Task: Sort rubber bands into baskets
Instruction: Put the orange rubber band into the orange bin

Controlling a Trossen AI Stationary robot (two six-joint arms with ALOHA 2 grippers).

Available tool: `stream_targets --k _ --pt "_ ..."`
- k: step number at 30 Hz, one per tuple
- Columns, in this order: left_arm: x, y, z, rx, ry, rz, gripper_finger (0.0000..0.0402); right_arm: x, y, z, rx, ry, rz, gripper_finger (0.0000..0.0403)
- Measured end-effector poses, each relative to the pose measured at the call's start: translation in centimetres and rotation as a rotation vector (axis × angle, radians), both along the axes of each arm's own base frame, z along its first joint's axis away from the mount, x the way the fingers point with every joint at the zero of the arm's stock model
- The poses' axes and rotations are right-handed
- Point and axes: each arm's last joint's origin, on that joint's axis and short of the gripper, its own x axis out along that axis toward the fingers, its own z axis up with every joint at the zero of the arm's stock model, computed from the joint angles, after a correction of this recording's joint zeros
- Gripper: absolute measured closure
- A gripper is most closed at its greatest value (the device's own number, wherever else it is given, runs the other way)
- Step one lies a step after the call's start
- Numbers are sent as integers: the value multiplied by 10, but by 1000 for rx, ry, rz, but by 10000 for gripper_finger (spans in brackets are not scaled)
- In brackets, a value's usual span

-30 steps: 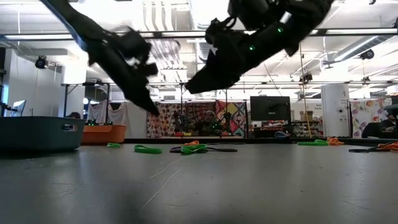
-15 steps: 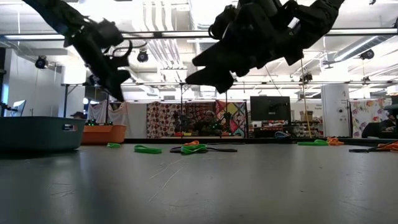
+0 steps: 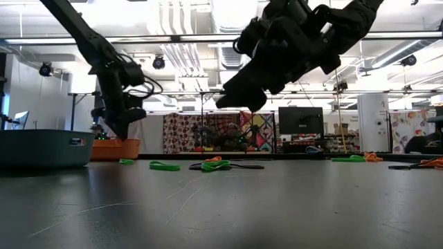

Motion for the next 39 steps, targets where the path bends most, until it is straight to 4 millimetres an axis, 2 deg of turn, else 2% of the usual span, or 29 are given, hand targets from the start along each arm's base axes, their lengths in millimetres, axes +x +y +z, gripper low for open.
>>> stream_targets --k 8,12,23,26,29,32,34,37,39 --pt "7 13 -11 -36 67 -23 400 -1 -6 0 -1 13 -19 147" --pt "6 14 -15 -48 99 -9 380 -1 -6 -1 -3 14 -19 149" --pt "-4 -5 17 22 62 -11 284 -2 -12 2 -7 8 -33 150" --pt "-7 -17 32 54 22 -3 263 -6 -11 9 -7 7 -33 152" --pt "1 -35 55 83 -136 -88 252 -10 -11 20 -8 -14 -34 154" --pt "24 -57 77 132 -388 -316 250 -14 -11 33 -22 -51 -52 154" --pt "43 -75 85 159 -528 -495 250 -17 -12 41 -40 -76 -77 154" --pt "69 -102 85 218 -632 -699 250 -21 -13 49 -84 -88 -122 154" --pt "83 -117 78 237 -651 -765 249 -24 -14 55 -99 -92 -164 154"
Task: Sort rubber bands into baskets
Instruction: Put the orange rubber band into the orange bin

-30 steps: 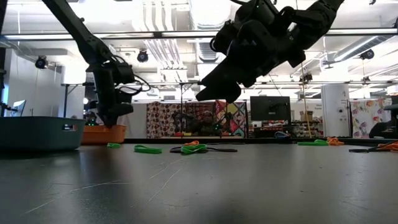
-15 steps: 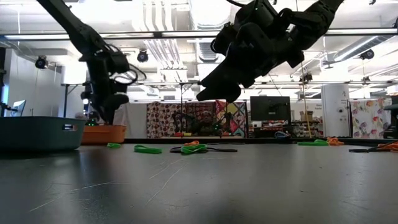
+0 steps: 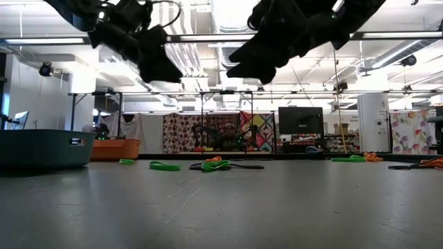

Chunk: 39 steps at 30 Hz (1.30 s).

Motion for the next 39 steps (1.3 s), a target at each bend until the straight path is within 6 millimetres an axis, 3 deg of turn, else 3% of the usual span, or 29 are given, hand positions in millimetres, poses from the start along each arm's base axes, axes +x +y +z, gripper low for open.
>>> stream_targets --k 8,11,17,22,28,35,39 --pt "34 -25 -50 -41 -22 -2 208 -11 -5 -3 -26 126 -246 154" --pt "42 -24 -79 -26 -41 -2 195 -9 -5 -18 -99 179 -273 154" --pt "52 -10 -127 43 48 171 195 4 -6 -50 -105 245 -285 154" --pt "72 -4 -138 97 30 78 198 10 -2 -58 -53 265 -306 154" --pt "91 11 -163 98 53 89 198 11 4 -59 -9 265 -324 154" --pt "96 13 -182 76 100 105 201 11 9 -59 7 262 -320 154" --pt "95 13 -186 45 125 135 223 11 9 -59 10 261 -324 154"
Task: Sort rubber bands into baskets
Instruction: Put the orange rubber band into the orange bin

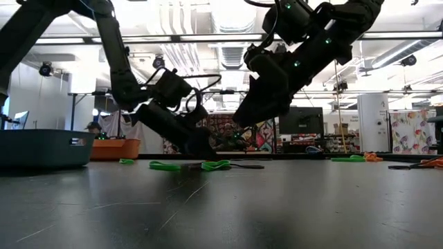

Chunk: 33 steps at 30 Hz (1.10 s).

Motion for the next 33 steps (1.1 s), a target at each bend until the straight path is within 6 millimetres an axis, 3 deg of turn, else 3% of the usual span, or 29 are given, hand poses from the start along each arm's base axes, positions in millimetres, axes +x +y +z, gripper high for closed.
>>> stream_targets --k 11,16,20,24,27,30,33 --pt "-2 1 0 -7 12 105 393 1 1 1 44 -25 -48 154" --pt "-7 -4 14 -11 31 140 398 1 10 1 43 -24 -21 154" --pt "-18 -12 52 -41 -63 167 400 1 17 1 43 -23 0 154" --pt "-47 -23 86 -35 -92 205 401 1 25 1 42 -23 26 154" --pt "-74 -29 111 46 -86 338 401 1 31 1 41 -23 42 154" --pt "-99 -32 121 135 -13 529 401 0 35 1 41 -22 56 154" --pt "-114 -29 133 164 -27 609 401 0 40 1 42 -22 66 154"
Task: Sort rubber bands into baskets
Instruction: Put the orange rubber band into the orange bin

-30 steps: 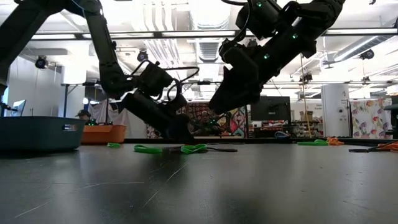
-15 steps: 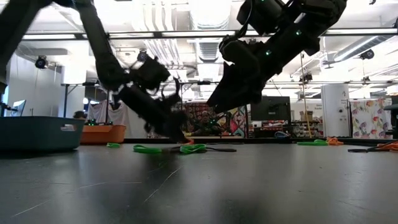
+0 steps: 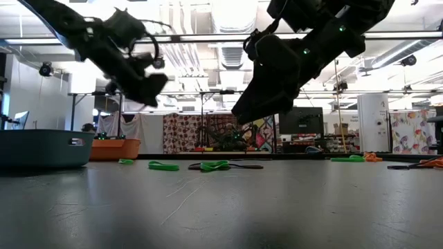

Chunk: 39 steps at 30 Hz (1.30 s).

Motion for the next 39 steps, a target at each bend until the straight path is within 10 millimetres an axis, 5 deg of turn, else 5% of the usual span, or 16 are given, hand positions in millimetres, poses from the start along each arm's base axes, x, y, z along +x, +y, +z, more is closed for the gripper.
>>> stream_targets --k 9,19,27,39 --pt "-40 43 -15 -131 72 191 402 -5 35 0 36 -11 38 154" --pt "-54 83 -43 -278 137 252 402 -14 77 4 31 -71 47 154" --pt "-49 95 -55 -305 206 270 382 -17 92 7 47 -109 82 154" --pt "-55 84 -40 -310 243 280 264 -18 95 7 63 -106 83 154"
